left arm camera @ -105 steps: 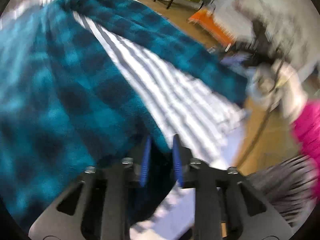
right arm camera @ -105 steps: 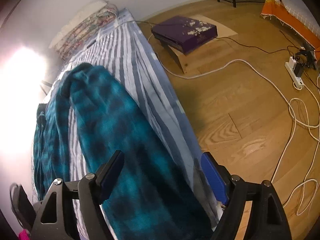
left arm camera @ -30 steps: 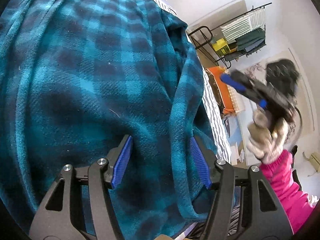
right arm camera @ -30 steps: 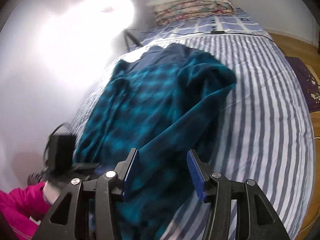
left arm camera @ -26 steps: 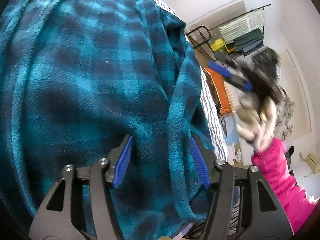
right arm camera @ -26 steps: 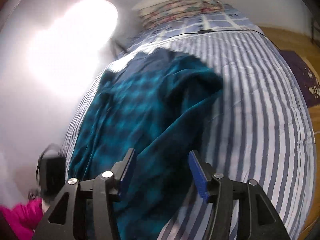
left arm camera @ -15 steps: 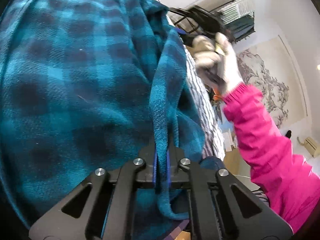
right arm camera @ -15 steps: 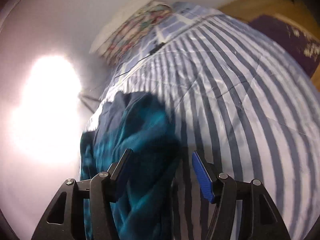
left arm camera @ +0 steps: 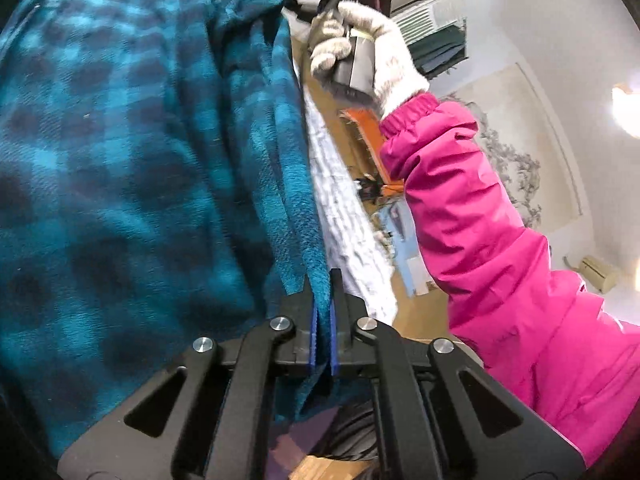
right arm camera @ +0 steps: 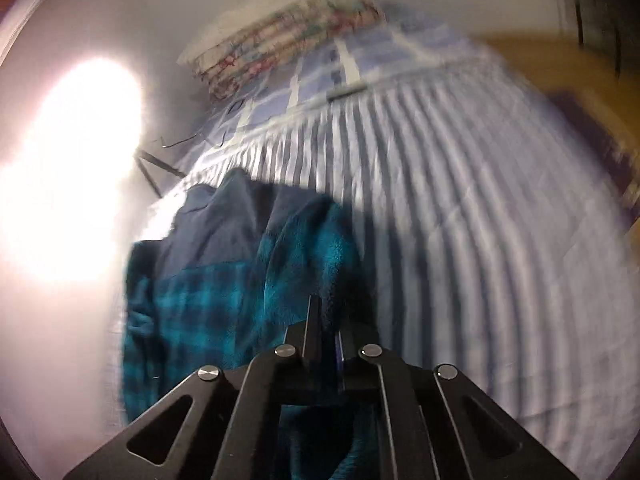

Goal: Fold large clothes

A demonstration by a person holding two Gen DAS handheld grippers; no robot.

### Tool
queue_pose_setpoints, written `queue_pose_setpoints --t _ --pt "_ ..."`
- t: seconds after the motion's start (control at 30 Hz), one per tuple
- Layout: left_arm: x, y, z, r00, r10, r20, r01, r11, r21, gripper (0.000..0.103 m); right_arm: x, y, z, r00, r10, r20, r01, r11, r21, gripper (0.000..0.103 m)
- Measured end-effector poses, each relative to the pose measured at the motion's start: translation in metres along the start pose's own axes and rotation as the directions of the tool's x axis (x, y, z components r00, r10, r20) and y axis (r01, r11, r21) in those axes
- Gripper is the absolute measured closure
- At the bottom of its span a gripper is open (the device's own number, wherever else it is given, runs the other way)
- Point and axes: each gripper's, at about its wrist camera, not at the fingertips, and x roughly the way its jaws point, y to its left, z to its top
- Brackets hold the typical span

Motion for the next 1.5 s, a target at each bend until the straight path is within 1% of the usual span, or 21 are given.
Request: queue_pose_setpoints --t 0.1,0.17,0.23,0.33,0.4,0.5,0.53,0.57,0.63,0.7,0.77,0.83,0.87,0.9,0.93,1.0,1.13,1.17,1.33,1.43,1.5 --pt "0.001 0.000 0.000 1.000 -0.027 0.009 0.027 1.000 -0.002 0.102 -0.023 0.039 0.016 0.988 -0.141 0.057 0.148 0.979 -0.143 0.102" --pt "0.001 0.009 -0.001 1.000 -0.016 0.019 0.017 1.000 -0.022 0.102 -0.020 0.077 0.025 0.970 -0.227 0.082 0.241 0.934 -0.265 0.102" --pt "0.000 0.026 -0.008 1.000 0.003 0.027 -0.001 0.998 -0.068 0.102 -0.002 0.102 0.029 0.956 -0.279 0.087 0.292 0.892 -0.345 0.102" --pt "-0.005 0.051 -0.019 0.998 0.036 0.042 -0.029 0.989 -0.143 0.102 0.049 0.128 0.029 0.946 -0.322 0.046 0.310 0.851 -0.423 0.102" --pt "-0.009 0.062 -0.027 0.997 0.061 0.051 -0.051 0.983 -0.177 0.102 0.083 0.138 0.022 0.949 -0.316 0.004 0.283 0.845 -0.454 0.102" --pt "-0.010 0.067 -0.037 0.995 0.086 0.051 -0.076 0.979 -0.188 0.102 0.131 0.139 0.015 0.961 -0.268 -0.067 0.213 0.872 -0.440 0.100" --pt "-0.010 0.064 -0.039 0.994 0.095 0.052 -0.084 0.979 -0.188 0.102 0.142 0.136 0.014 0.966 -0.240 -0.092 0.180 0.889 -0.422 0.097" --pt "-0.009 0.063 -0.042 0.993 0.107 0.053 -0.095 0.977 -0.189 0.102 0.150 0.132 0.014 0.971 -0.212 -0.112 0.152 0.906 -0.395 0.088" --pt "-0.009 0.062 -0.044 0.991 0.123 0.055 -0.110 0.973 -0.202 0.102 0.158 0.126 0.016 0.980 -0.142 -0.140 0.089 0.940 -0.328 0.076" --pt "-0.012 0.059 -0.047 0.989 0.136 0.064 -0.120 0.971 -0.207 0.102 0.144 0.118 0.020 0.988 -0.086 -0.127 0.050 0.963 -0.266 0.075" --pt "-0.021 0.058 -0.049 0.984 0.158 0.078 -0.140 0.970 -0.200 0.102 0.112 0.113 0.024 0.994 -0.038 -0.100 0.014 0.972 -0.235 0.067" --pt "-0.033 0.054 -0.055 0.981 0.175 0.079 -0.156 0.967 -0.203 0.101 0.078 0.111 0.025 0.998 -0.027 -0.062 0.012 0.972 -0.236 0.059" --pt "-0.036 0.053 -0.054 0.980 0.186 0.075 -0.167 0.964 -0.209 0.098 0.054 0.107 0.022 0.999 -0.011 -0.042 0.001 0.973 -0.232 0.055" --pt "-0.039 0.052 -0.055 0.979 0.190 0.075 -0.171 0.962 -0.214 0.091 0.035 0.104 0.018 0.999 0.006 -0.034 -0.013 0.974 -0.225 0.054" --pt "-0.044 0.051 -0.054 0.978 0.193 0.081 -0.171 0.961 -0.217 0.088 0.014 0.098 0.011 0.999 0.022 -0.028 -0.027 0.977 -0.212 0.053" --pt "-0.051 0.046 -0.059 0.973 0.208 0.099 -0.183 0.959 -0.216 0.074 -0.018 0.085 -0.004 0.999 0.041 -0.023 -0.044 0.979 -0.199 0.051" --pt "-0.057 0.040 -0.063 0.973 0.211 0.098 -0.184 0.956 -0.228 0.063 -0.080 0.051 -0.066 0.998 0.055 -0.044 -0.061 0.989 -0.138 0.048" --pt "-0.060 0.040 -0.053 0.974 0.205 0.093 -0.179 0.956 -0.234 0.059 -0.089 0.044 -0.080 0.997 0.058 -0.055 -0.064 0.990 -0.122 0.048" --pt "-0.056 0.050 -0.053 0.974 0.223 0.048 -0.204 0.947 -0.249 0.059 -0.122 0.016 -0.179 0.985 0.096 -0.143 -0.102 0.994 -0.037 0.047" --pt "-0.042 0.055 -0.059 0.968 0.246 0.042 -0.227 0.939 -0.257 0.059 -0.124 0.008 -0.233 0.968 0.151 -0.201 -0.146 0.988 0.042 0.047" --pt "-0.037 0.050 -0.062 0.966 0.256 0.043 -0.237 0.937 -0.257 0.059 -0.123 0.008 -0.262 0.959 0.170 -0.226 -0.161 0.985 0.058 0.047"
